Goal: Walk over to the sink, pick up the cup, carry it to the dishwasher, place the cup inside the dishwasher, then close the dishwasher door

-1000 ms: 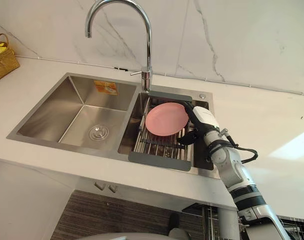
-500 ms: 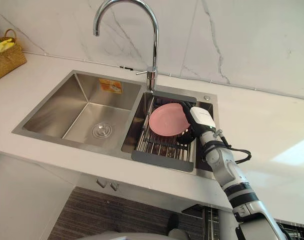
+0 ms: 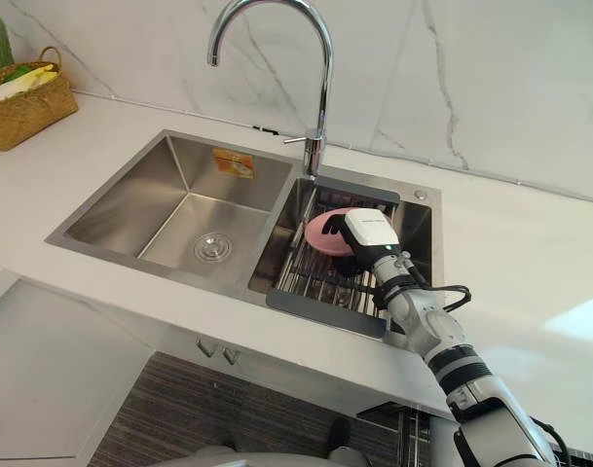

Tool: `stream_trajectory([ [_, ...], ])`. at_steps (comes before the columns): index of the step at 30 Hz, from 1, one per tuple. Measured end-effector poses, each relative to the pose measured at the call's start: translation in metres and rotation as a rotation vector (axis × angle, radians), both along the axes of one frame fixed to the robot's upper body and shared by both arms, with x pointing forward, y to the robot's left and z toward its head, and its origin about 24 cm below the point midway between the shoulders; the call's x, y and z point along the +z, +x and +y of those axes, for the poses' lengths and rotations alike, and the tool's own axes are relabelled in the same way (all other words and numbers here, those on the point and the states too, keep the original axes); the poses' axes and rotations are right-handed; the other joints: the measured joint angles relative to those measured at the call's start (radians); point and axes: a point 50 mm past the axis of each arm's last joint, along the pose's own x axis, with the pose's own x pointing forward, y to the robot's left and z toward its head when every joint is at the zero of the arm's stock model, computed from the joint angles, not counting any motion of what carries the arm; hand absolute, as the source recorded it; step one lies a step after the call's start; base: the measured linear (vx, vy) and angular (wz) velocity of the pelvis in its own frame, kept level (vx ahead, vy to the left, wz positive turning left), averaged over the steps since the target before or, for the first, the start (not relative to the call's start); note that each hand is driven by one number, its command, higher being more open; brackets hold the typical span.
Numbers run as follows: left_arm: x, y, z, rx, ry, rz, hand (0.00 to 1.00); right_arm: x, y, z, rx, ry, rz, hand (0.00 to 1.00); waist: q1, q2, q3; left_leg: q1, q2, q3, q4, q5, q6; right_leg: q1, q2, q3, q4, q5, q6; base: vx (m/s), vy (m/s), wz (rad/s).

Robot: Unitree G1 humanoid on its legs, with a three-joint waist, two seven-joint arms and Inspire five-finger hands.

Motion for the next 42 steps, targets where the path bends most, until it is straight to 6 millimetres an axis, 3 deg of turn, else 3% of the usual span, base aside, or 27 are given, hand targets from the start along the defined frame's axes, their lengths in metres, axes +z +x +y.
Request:
stream_trajectory([
  [11, 0.0, -0.002, 0.0, -0.005, -0.014, -0.016, 1.0, 0.034, -0.007, -0.002, 0.087, 0.039, -0.32, 0.0, -0.009, 0.0, 0.001, 0.004, -0.004, 0.007, -0.002, 0.0, 0.0, -0.002, -0.002, 0.011, 0.0, 0.001, 0.0, 0.0, 0.002, -0.01],
  [18, 0.0, -0.006, -0.001, -0.023, -0.033, -0.008, 1.0, 0.084, -0.012, -0.025, 0.061, 0.038, -0.534, 0.0, -0.039, -0.001, 0.002, 0.027, -0.006, 0.054, 0.003, -0.015, 0.004, -0.008, 0.004, 0.058, 0.005, 0.006, 0.002, -0.01, 0.01, -0.19],
  [24, 0.0, -0.01, -0.002, -0.028, -0.043, 0.006, 1.0, 0.129, -0.04, -0.052, 0.018, 0.042, -0.786, 0.0, -0.081, -0.004, 0.005, 0.039, -0.007, 0.134, 0.059, -0.068, 0.008, -0.022, 0.016, 0.138, 0.006, 0.016, 0.005, 0.01, 0.032, -0.41],
  [27, 0.001, -0.014, -0.001, -0.025, -0.047, 0.015, 1.0, 0.13, -0.049, -0.067, -0.03, 0.032, -0.812, 0.0, -0.1, -0.016, 0.012, 0.059, -0.005, 0.191, 0.085, -0.095, 0.008, -0.033, 0.028, 0.191, 0.02, 0.02, 0.006, 0.01, 0.041, -0.63],
  [31, 0.002, -0.014, 0.004, 0.007, -0.04, 0.025, 1.0, 0.121, -0.062, -0.089, -0.125, 0.012, -0.789, 0.0, -0.12, -0.054, 0.034, 0.07, -0.001, 0.3, 0.175, -0.167, 0.029, -0.082, 0.051, 0.251, 0.086, 0.023, -0.01, -0.06, 0.039, -0.83],
  [33, 0.003, -0.016, 0.007, 0.038, -0.036, 0.038, 1.0, 0.117, -0.068, -0.098, -0.167, 0.003, -0.778, 0.0, -0.122, -0.071, 0.044, 0.083, -0.001, 0.351, 0.202, -0.19, 0.04, -0.097, 0.054, 0.235, 0.108, 0.005, -0.069, -0.13, 0.044, -0.87],
  [34, 0.003, -0.018, 0.007, 0.052, -0.04, 0.053, 1.0, 0.113, -0.073, -0.104, -0.197, 0.001, -0.772, 0.0, -0.123, -0.077, 0.047, 0.096, 0.004, 0.386, 0.198, -0.19, 0.044, -0.106, 0.025, 0.092, 0.131, -0.057, -0.164, -0.08, 0.087, -0.74],
  [35, 0.003, -0.018, 0.007, 0.056, -0.044, 0.06, 1.0, 0.111, -0.075, -0.107, -0.212, 0.003, -0.769, 0.0, -0.122, -0.07, 0.046, 0.102, 0.011, 0.406, 0.191, -0.185, 0.05, -0.11, 0.01, 0.012, 0.149, -0.101, -0.203, -0.06, 0.098, -0.98],
  [36, 0.002, -0.019, 0.004, 0.085, -0.055, 0.065, 1.0, 0.111, -0.077, -0.11, -0.229, 0.009, -0.772, 0.0, -0.119, -0.057, 0.05, 0.11, 0.03, 0.443, 0.184, -0.18, 0.051, -0.128, -0.026, -0.091, 0.22, -0.15, -0.187, -0.04, 0.065, -0.88],
  [38, 0.003, -0.025, 0.006, 0.11, -0.048, 0.086, 1.0, 0.106, -0.081, -0.113, -0.24, 0.02, -0.776, 0.0, -0.139, -0.071, 0.046, 0.117, 0.03, 0.475, 0.186, -0.18, 0.05, -0.145, -0.097, -0.174, 0.427, -0.177, -0.187, -0.02, -0.011, -0.56],
  [39, 0.003, -0.028, 0.006, 0.119, -0.043, 0.097, 1.0, 0.106, -0.082, -0.115, -0.245, 0.027, -0.788, 0.0, -0.147, -0.079, 0.041, 0.119, 0.033, 0.486, 0.193, -0.18, 0.05, -0.123, -0.126, -0.2, 0.519, -0.232, -0.156, 0.04, -0.057, -0.36],
  [40, 0.003, -0.026, 0.006, 0.124, -0.042, 0.094, 1.0, 0.107, -0.083, -0.116, -0.25, 0.056, -0.808, 0.0, -0.143, -0.082, 0.039, 0.109, 0.038, 0.503, 0.217, -0.18, 0.05, -0.114, -0.14, -0.213, 0.567, -0.282, -0.132, 0.05, -0.068, -0.41],
  [42, 0.004, -0.022, 0.011, 0.155, -0.028, 0.076, 1.0, 0.103, -0.082, -0.12, -0.273, 0.084, -0.806, 0.0, -0.138, -0.1, 0.031, 0.058, 0.039, 0.501, 0.289, -0.177, 0.065, -0.126, -0.115, -0.23, 0.527, -0.256, -0.125, -0.02, -0.048, -0.57],
])
